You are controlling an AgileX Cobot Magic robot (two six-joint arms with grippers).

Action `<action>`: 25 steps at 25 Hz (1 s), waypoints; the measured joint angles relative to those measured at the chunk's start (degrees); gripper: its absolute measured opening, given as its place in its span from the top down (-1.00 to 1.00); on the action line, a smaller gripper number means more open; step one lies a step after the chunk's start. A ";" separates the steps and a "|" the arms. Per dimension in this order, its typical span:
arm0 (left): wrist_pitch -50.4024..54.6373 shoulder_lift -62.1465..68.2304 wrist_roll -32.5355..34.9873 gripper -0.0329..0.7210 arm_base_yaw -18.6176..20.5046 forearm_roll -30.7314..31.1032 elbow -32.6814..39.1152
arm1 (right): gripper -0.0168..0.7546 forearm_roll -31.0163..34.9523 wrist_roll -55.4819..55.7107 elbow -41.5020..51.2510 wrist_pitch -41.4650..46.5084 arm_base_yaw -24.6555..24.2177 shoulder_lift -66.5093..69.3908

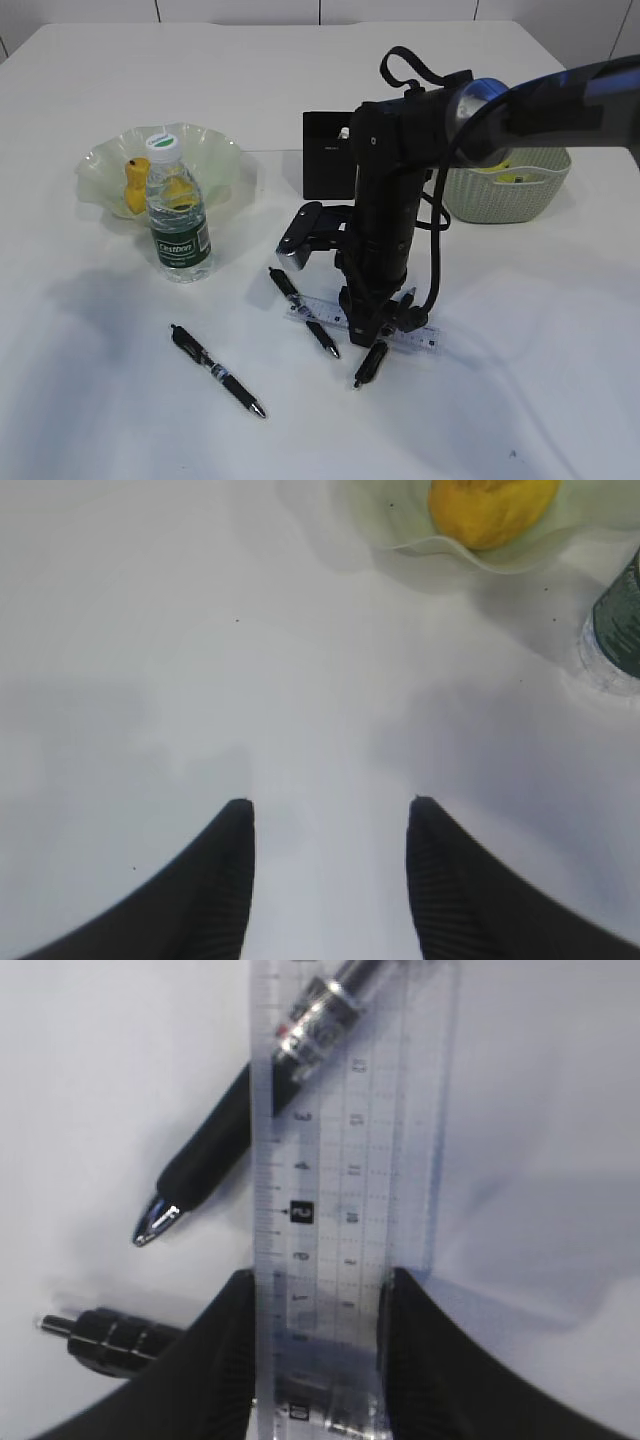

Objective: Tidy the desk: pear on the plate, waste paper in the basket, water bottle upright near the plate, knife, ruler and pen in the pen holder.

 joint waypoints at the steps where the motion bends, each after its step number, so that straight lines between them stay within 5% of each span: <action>1: 0.00 0.00 0.00 -0.01 0.00 0.00 0.00 | 0.24 0.09 0.00 -0.44 0.54 0.00 0.15; 25: 0.00 0.00 0.00 -0.01 0.00 0.00 0.00 | 0.25 2.75 1.32 -3.60 4.37 0.00 1.33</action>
